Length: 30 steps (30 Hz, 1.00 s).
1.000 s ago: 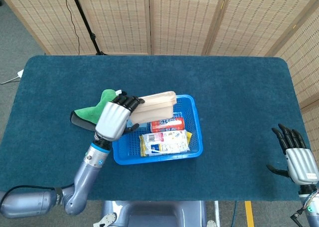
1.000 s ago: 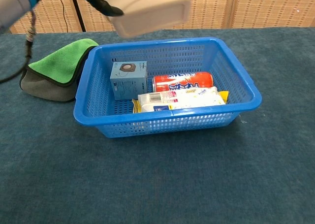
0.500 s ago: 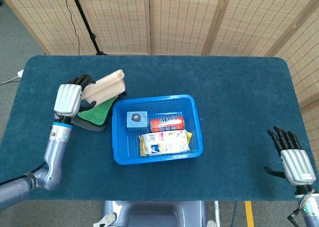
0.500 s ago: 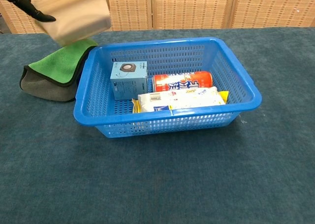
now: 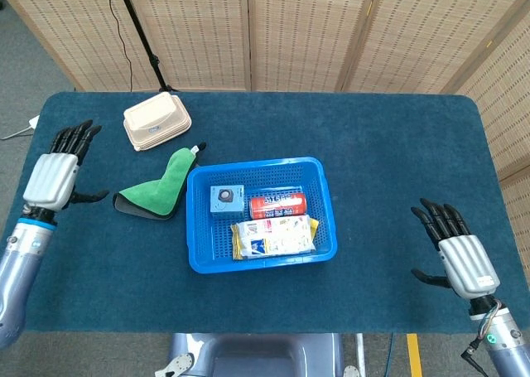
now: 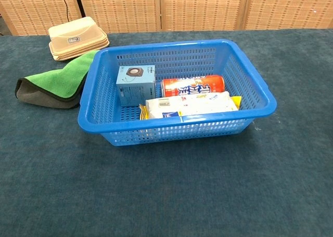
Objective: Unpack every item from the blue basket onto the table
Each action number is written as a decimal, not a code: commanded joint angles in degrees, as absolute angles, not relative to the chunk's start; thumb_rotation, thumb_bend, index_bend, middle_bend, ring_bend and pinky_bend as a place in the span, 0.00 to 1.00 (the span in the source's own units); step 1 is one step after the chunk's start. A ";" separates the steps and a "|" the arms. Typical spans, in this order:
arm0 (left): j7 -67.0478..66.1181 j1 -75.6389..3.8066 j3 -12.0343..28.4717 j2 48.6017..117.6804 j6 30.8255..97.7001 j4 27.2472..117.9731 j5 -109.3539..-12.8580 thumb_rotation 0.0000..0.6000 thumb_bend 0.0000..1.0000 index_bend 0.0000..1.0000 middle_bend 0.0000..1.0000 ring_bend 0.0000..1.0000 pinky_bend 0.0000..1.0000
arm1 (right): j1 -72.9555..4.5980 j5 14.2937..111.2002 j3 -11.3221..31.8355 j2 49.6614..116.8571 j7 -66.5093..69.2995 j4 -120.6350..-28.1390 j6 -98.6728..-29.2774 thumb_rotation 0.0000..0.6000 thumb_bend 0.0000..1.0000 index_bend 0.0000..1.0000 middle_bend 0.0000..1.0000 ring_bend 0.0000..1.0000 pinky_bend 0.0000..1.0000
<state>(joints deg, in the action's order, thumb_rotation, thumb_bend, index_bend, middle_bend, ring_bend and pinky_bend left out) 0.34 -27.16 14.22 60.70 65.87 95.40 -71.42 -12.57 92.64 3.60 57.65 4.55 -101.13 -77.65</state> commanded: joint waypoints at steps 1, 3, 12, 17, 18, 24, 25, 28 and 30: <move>2.34 -22.44 10.84 57.36 70.27 98.40 -74.78 1.00 0.10 0.00 0.00 0.00 0.00 | -16.79 93.13 5.54 55.84 1.88 -104.12 -73.33 1.00 0.00 0.00 0.00 0.00 0.00; 3.78 -20.83 9.96 56.63 71.74 98.67 -75.60 1.00 0.10 0.00 0.00 0.00 0.00 | -17.13 92.83 6.80 56.45 -4.70 -104.65 -74.34 1.00 0.00 0.00 0.00 0.00 0.00; 9.93 -13.65 7.01 54.71 79.39 98.15 -78.24 1.00 0.10 0.00 0.00 0.00 0.00 | -26.41 84.41 12.68 57.88 -20.28 -115.96 -64.06 1.00 0.00 0.00 0.00 0.00 0.00; 10.41 -11.24 6.89 53.36 82.99 99.35 -79.08 1.00 0.10 0.00 0.00 0.00 0.00 | -32.71 75.91 15.15 64.52 -29.57 -116.86 -59.75 1.00 0.00 0.00 0.00 0.00 0.00; 10.23 -10.98 6.93 53.30 83.41 99.51 -79.11 1.00 0.10 0.00 0.00 0.00 0.00 | -33.76 74.42 15.38 65.81 -30.75 -116.61 -59.19 1.00 0.00 0.00 0.00 0.00 0.00; 6.83 -11.62 7.02 53.70 81.96 100.76 -78.65 1.00 0.10 0.00 0.00 0.00 0.00 | -42.02 66.08 15.94 77.99 -37.22 -106.68 -55.34 1.00 0.00 0.00 0.00 0.00 0.00; 6.19 -11.84 7.00 53.87 81.62 100.86 -78.70 1.00 0.10 0.00 0.00 0.00 0.00 | -42.93 65.24 15.97 79.67 -37.37 -104.71 -55.02 1.00 0.00 0.00 0.00 0.00 0.02; 4.33 -12.22 7.06 54.49 81.41 101.22 -79.06 1.00 0.10 0.00 0.00 0.00 0.00 | -45.60 62.62 16.32 84.35 -36.78 -98.41 -53.75 1.00 0.00 0.00 0.01 0.00 0.08; 3.44 -12.30 7.03 54.81 81.42 101.42 -79.27 1.00 0.10 0.00 0.00 0.00 0.00 | -46.91 61.73 16.65 86.45 -36.05 -95.17 -53.23 1.00 0.00 0.00 0.02 0.01 0.11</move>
<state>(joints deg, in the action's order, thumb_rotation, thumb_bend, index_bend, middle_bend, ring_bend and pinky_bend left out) 3.90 -12.13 7.03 54.51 81.53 101.20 -79.08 -43.88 64.48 15.91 82.21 -35.84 -100.08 -54.98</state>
